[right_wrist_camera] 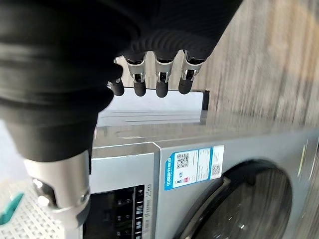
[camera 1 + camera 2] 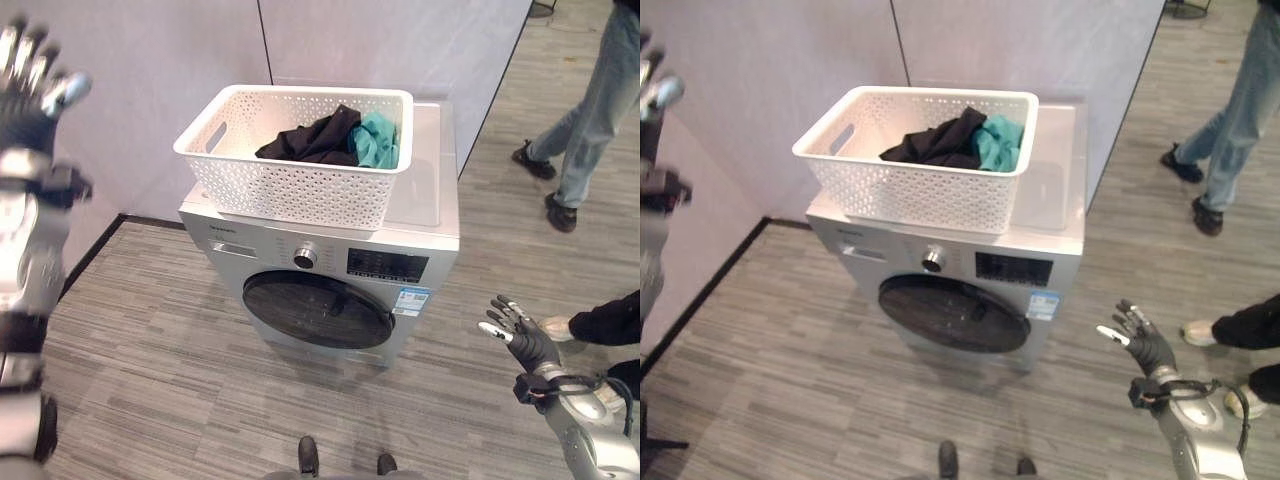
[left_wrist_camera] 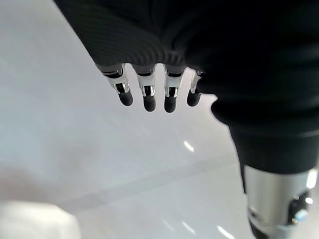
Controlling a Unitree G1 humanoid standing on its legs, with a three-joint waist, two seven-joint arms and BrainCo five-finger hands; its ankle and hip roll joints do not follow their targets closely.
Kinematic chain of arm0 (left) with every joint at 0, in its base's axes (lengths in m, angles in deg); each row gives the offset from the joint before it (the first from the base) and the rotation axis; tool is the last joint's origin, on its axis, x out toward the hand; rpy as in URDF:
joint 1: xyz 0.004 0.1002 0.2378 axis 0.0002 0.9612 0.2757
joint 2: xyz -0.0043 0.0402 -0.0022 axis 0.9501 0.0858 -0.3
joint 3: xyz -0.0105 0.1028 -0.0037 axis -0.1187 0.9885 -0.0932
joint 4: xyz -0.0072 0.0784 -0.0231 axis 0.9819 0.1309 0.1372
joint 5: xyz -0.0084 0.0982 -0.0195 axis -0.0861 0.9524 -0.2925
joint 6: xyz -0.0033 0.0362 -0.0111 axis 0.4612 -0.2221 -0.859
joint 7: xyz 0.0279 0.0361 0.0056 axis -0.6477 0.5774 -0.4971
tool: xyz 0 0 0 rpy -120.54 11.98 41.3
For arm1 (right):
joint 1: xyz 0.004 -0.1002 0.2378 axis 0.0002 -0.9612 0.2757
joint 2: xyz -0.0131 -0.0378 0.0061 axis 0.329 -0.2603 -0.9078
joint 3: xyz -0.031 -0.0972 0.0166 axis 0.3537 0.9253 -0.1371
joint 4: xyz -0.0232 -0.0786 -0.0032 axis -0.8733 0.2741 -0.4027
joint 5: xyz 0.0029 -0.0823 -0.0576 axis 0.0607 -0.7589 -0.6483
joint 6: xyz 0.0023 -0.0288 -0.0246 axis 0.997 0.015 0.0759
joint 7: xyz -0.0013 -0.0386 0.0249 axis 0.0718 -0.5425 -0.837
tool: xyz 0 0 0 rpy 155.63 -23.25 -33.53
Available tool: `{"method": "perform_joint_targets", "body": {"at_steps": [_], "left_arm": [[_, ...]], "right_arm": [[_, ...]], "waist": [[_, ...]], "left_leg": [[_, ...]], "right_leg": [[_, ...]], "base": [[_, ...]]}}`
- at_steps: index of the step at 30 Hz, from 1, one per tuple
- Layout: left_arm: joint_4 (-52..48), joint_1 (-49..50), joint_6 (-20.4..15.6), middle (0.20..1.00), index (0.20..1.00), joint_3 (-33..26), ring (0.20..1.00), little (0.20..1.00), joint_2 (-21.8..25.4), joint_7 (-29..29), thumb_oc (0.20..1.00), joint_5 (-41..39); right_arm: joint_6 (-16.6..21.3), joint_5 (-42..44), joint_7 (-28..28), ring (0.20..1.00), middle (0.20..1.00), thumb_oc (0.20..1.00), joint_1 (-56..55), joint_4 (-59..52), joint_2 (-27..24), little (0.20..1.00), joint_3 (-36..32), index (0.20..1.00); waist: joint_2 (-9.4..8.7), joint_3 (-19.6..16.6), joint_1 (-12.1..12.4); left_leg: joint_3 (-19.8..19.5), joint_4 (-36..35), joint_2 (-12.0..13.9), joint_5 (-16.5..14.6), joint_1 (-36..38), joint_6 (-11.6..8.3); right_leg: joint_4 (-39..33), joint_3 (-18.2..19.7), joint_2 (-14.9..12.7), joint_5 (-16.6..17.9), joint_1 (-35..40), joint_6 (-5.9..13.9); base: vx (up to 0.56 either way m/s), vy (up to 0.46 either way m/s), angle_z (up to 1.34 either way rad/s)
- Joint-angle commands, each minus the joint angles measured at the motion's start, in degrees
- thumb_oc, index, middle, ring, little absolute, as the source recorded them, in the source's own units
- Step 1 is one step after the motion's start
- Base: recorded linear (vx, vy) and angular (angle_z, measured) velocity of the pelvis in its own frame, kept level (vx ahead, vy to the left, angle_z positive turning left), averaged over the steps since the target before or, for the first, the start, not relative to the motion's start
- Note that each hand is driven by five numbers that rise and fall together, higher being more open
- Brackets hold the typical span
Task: Grab the laundry basket,head to the washer,open it,put in the laundry and shut it.
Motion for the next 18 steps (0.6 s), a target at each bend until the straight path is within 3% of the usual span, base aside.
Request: {"method": "perform_joint_targets", "body": {"at_steps": [1,4,6,7,11,14,15,16,18], "left_arm": [[7.2,-6.0,-2.2,1.000,1.000,-1.0,1.000,1.000,-3.7,-0.1,1.000,2.7],[7.0,3.6,-0.6,1.000,1.000,-3.7,1.000,1.000,-11.8,-0.9,1.000,6.0],[9.9,8.5,0.7,1.000,1.000,-3.5,1.000,1.000,-21.5,-0.3,1.000,7.8],[9.9,8.5,0.7,1.000,1.000,-3.6,1.000,1.000,-21.7,-0.3,1.000,7.9],[23.7,8.6,3.0,1.000,1.000,1.6,1.000,1.000,-31.2,0.5,1.000,14.3],[26.9,8.3,3.9,1.000,1.000,6.1,1.000,1.000,-34.1,0.1,1.000,18.8],[28.9,8.4,4.2,1.000,1.000,8.3,1.000,1.000,-35.6,-0.7,1.000,18.2],[31.2,8.5,4.7,1.000,1.000,10.2,1.000,1.000,-37.6,-0.5,1.000,18.7],[31.3,8.8,5.0,1.000,1.000,11.2,1.000,1.000,-38.4,-1.2,1.000,18.5]], "right_arm": [[3.6,-3.9,0.7,1.000,1.000,1.000,2.6,-2.3,-1.3,1.000,-0.9,1.000],[2.9,-5.9,0.9,1.000,1.000,1.000,2.6,-1.1,-0.5,1.000,-0.9,1.000],[3.0,-7.9,0.1,1.000,1.000,1.000,3.3,-0.1,1.0,1.000,-0.7,1.000],[3.0,-7.9,0.1,1.000,1.000,1.000,3.3,-0.1,0.8,1.000,-0.7,1.000],[4.2,-10.6,-2.1,1.000,1.000,1.000,5.3,3.7,2.6,1.000,3.0,1.000],[5.3,-11.3,-3.8,1.000,1.000,1.000,6.4,7.6,3.4,1.000,4.4,1.000],[5.6,-11.9,-4.9,1.000,1.000,1.000,7.6,9.1,3.3,1.000,5.7,1.000],[6.0,-13.3,-5.7,1.000,1.000,1.000,9.3,10.1,3.7,1.000,8.3,1.000],[5.8,-13.8,-5.6,1.000,1.000,1.000,9.3,10.8,3.7,1.000,9.2,1.000]], "waist": [[-0.22,-0.9,2.1],[-1.00,0.1,2.3],[-1.85,1.1,2.1],[-1.74,1.2,2.1],[-2.56,4.0,1.1],[-2.57,5.0,0.8],[-2.42,5.9,0.7],[-2.43,6.7,1.3],[-2.59,6.7,1.3]], "left_leg": [[0.0,0.3,1.5,-5.4,3.8,-3.36],[0.7,0.3,1.1,-6.2,4.9,-2.55],[1.4,0.3,0.9,-6.8,5.5,-1.90],[1.5,0.3,0.9,-6.8,5.6,-1.89],[3.4,0.3,0.6,-7.4,6.2,-0.64],[4.2,0.3,0.3,-7.6,6.4,-0.18],[5.3,0.3,0.5,-7.7,6.4,-0.01],[7.9,0.3,1.2,-7.9,6.9,-0.13],[8.5,0.3,1.3,-8.3,7.3,-0.12]], "right_leg": [[-0.1,-3.3,-3.0,1.2,-0.6,3.57],[0.2,-2.5,-3.3,1.6,-0.4,3.63],[1.2,-1.4,-3.6,1.7,-0.7,3.63],[1.3,-1.3,-3.6,1.7,-0.8,3.64],[5.1,1.2,-4.0,1.5,-3.6,3.92],[6.1,1.4,-4.4,1.9,-4.7,4.37],[8.0,0.5,-4.4,2.4,-6.3,4.74],[10.8,-5.1,-4.4,3.2,-8.7,5.01],[12.2,-7.0,-3.7,3.0,-9.1,4.75]], "base": [[-0.01,0.038,-0.04],[-0.01,0.061,-0.05],[-0.02,0.088,-0.22],[-0.04,0.100,-0.27],[-0.06,0.119,-0.31],[-0.04,0.100,-0.30],[-0.08,0.082,-0.25],[-0.08,0.080,-0.41],[-0.01,0.034,-1.00]]}}
